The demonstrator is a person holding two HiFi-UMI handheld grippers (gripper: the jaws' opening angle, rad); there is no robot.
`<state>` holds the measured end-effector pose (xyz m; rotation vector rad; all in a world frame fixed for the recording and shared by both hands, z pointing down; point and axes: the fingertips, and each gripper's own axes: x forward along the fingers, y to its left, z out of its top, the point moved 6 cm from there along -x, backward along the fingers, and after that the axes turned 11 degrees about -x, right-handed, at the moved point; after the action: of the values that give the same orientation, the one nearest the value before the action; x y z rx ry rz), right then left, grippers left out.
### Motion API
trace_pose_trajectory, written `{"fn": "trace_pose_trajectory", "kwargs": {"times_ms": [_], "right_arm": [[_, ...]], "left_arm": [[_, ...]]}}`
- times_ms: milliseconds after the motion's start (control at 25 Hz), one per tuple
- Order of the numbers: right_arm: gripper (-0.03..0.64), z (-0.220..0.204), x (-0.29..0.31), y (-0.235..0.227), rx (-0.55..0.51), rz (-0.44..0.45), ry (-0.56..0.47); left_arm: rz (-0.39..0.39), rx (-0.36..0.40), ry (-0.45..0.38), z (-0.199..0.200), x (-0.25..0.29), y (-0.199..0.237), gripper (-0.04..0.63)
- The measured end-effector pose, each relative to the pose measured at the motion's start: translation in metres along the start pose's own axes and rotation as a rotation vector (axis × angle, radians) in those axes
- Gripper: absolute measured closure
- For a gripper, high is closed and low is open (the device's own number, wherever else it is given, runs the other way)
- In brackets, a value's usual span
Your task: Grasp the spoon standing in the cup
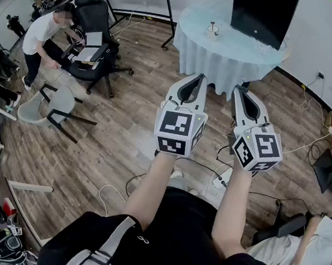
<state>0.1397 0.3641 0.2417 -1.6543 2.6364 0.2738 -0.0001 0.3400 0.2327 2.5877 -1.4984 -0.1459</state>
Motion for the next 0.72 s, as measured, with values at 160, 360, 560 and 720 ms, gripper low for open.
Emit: {"fn": "trace_pose_trajectory", "kwargs": {"times_ms": [160, 360, 560, 720], "right_arm": [[0.614, -0.004, 0.0, -0.005, -0.009, 0.015, 0.009], [0.612, -0.008, 0.01, -0.012, 0.01, -0.013, -0.009], [0.612, -0.015, 0.038, -0.002, 0.011, -0.005, -0.001], [0.612, -0.018, 0.057, -0.014, 0.024, -0.035, 0.003]], "left_arm": [[-0.003, -0.015, 0.003, -0.005, 0.006, -0.005, 0.591], [0.005, -0.021, 0.008, -0.007, 0.009, 0.0, 0.59], [0.04, -0.04, 0.009, -0.006, 0.017, 0.033, 0.591], [0.036, -0.05, 0.015, -0.004, 0.033, 0.05, 0.591]]}}
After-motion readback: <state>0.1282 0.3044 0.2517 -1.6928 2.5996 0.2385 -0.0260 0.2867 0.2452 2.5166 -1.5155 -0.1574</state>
